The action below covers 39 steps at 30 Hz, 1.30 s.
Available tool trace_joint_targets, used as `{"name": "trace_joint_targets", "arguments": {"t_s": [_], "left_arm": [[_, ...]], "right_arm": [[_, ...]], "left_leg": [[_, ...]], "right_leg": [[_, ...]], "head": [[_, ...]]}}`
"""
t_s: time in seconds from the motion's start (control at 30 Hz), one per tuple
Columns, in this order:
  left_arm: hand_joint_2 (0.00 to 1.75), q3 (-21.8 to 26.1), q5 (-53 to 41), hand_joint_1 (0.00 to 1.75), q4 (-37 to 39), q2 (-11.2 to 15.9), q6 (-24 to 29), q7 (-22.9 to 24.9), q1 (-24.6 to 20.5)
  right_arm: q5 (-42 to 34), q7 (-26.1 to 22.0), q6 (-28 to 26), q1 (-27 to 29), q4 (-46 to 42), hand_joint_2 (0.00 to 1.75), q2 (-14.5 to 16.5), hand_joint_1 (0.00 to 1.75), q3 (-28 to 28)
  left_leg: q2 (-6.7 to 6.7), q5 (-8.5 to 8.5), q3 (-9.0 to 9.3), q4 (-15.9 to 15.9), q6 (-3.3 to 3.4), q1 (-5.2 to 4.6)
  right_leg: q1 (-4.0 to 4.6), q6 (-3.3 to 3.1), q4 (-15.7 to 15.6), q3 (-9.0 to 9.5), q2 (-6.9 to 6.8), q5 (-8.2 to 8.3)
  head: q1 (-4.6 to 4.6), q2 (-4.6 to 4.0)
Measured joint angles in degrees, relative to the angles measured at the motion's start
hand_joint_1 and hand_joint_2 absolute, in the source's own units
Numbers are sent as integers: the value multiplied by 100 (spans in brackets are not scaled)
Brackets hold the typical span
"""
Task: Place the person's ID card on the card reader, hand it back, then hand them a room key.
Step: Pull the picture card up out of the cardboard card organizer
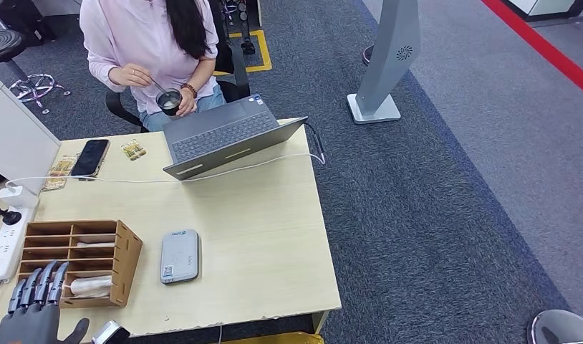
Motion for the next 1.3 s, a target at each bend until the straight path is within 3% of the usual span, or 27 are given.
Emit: {"name": "trace_joint_targets", "arguments": {"t_s": [1.27, 1.3], "left_arm": [[175, 308, -649, 0, 375, -307, -179, 213, -374], [175, 307, -657, 44, 381, -313, -183, 215, -385]], "right_arm": [[66, 16, 76, -22, 44, 175, -2, 0, 147], [66, 17, 75, -22, 45, 175, -2, 0, 148]], "left_leg": [[0, 0, 2, 0, 0, 0], [0, 0, 2, 0, 0, 0]], "right_leg": [[0, 0, 0, 0, 1, 0], [0, 0, 0, 0, 1, 0]], "head": [[1, 0], [1, 0]]}}
